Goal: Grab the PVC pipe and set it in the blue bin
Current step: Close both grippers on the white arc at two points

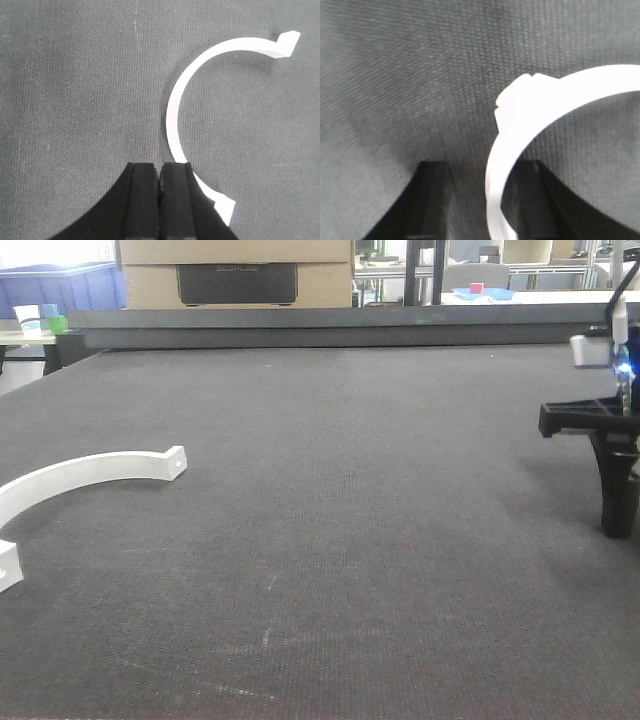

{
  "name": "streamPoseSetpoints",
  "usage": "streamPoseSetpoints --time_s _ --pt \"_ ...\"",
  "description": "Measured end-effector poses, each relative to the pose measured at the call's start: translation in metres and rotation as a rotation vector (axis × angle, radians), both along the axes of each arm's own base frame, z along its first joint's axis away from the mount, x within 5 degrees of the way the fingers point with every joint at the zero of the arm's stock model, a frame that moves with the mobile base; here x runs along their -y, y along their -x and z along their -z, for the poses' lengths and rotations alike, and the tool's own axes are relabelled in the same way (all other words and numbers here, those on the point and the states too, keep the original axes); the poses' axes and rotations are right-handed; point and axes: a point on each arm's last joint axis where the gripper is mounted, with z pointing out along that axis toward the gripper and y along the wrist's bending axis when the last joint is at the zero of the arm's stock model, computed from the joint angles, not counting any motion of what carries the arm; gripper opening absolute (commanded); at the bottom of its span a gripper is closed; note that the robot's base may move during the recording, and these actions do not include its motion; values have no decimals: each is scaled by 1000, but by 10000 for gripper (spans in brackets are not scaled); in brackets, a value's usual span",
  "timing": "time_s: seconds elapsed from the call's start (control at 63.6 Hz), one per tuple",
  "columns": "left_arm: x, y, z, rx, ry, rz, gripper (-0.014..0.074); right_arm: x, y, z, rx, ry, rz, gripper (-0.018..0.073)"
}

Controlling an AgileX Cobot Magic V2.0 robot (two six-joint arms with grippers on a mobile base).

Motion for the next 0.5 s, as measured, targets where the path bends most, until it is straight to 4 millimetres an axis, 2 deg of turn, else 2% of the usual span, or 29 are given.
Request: streamPoseSetpoints --time_s 0.173,0.315,0.425,0.503 --pt "0 1 0 -12 0 1 -111 -1 -1 0 1 -6 14 45" --pt "0 1 0 -16 1 1 -111 -1 -1 0 1 -6 16 -162" --pt "0 3 2 -41 3 3 -111 0 0 -1 -12 -4 15 -168" --pt "0 4 2 -63 3 4 -111 0 1 -10 0 -1 8 -168"
